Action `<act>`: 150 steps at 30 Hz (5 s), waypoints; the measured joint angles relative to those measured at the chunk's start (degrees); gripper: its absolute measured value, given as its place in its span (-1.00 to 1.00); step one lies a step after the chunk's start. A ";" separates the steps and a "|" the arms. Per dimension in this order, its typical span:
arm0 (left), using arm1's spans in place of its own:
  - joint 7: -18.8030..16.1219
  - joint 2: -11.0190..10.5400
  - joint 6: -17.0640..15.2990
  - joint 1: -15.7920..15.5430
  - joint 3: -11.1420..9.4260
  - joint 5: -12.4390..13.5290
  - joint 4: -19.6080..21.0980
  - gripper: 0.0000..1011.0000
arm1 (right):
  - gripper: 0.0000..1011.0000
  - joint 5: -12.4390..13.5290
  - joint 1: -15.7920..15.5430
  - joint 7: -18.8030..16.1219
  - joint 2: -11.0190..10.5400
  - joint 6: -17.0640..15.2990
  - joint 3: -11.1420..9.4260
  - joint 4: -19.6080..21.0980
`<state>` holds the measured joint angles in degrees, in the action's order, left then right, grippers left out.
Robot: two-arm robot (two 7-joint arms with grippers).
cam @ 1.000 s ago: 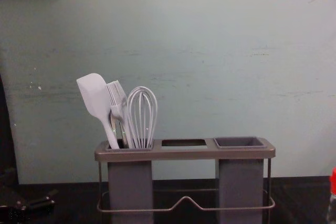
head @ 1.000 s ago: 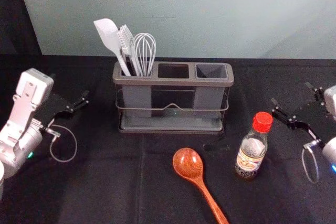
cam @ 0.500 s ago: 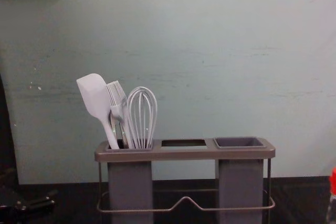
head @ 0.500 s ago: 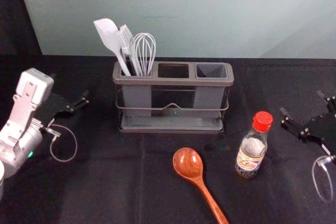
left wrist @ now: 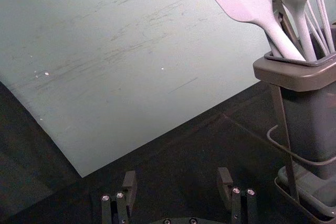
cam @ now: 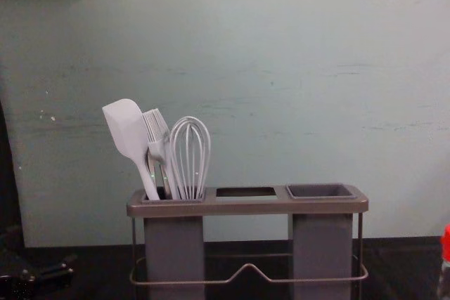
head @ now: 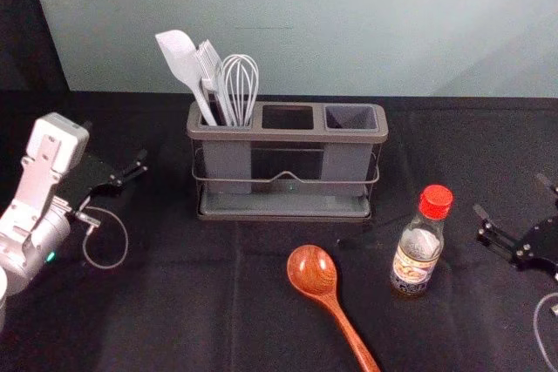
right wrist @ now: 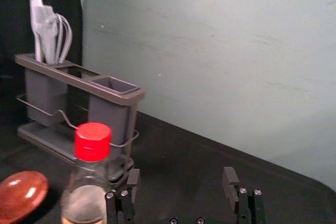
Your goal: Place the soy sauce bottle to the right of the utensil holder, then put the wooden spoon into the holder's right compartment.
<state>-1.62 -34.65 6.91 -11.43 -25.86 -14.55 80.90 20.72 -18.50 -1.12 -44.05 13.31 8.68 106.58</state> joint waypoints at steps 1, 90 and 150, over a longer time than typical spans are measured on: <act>0.00 0.00 0.00 0.00 0.00 0.00 0.00 0.99 | 0.98 0.63 -0.62 -0.46 -0.15 0.06 -0.42 0.39; 0.00 0.00 0.00 0.00 0.00 0.00 0.00 0.99 | 0.18 4.41 7.00 -20.99 13.90 -6.57 0.18 -3.00; 0.00 0.00 0.00 0.00 0.00 0.00 0.00 0.99 | -0.24 3.61 4.60 -20.92 14.06 -8.62 -4.31 2.36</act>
<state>-1.62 -34.64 6.91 -11.43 -25.86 -14.55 80.90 24.34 -13.89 -22.04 -30.00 4.70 4.36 108.94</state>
